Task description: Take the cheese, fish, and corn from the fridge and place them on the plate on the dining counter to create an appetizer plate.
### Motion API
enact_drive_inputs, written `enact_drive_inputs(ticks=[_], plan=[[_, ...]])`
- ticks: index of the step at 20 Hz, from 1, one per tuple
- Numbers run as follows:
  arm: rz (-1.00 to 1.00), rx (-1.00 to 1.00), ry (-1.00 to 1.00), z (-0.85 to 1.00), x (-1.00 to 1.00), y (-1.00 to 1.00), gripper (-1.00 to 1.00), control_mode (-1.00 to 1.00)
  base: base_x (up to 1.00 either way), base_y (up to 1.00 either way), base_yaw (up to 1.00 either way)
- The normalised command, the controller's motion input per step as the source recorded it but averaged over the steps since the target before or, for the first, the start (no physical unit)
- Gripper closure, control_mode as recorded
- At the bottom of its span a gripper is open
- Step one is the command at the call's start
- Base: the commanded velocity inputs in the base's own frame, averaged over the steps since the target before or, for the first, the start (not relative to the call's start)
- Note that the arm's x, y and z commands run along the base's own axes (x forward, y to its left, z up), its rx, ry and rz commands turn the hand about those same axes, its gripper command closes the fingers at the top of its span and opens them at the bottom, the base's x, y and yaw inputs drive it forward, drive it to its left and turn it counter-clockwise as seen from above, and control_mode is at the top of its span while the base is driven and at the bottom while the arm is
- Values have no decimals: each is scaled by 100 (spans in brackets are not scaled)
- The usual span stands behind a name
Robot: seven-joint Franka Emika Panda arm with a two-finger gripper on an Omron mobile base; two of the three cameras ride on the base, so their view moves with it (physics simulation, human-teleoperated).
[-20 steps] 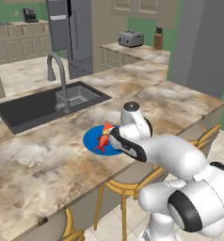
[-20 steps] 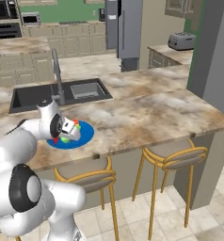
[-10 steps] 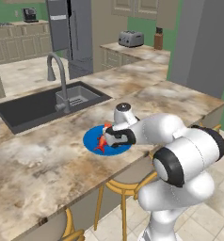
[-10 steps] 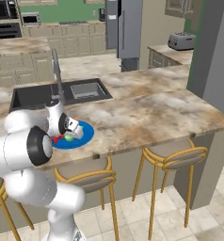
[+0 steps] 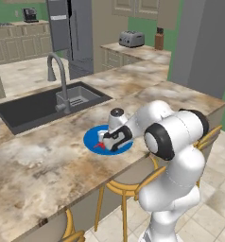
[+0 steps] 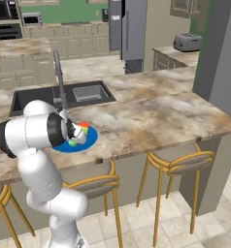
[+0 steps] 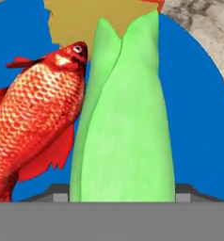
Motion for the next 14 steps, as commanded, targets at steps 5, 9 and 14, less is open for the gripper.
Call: enact_drive_inputs(ticks=[5, 9, 14], plan=[[-2, 0, 0, -18, -4, 16, -100, -100, 0, 0, 0], [-12, 0, -1, 24, -56, -13, -100, -100, 0, 0, 0], [-14, 0, -4, 81, -44, -25, -100, -100, 0, 0, 0]])
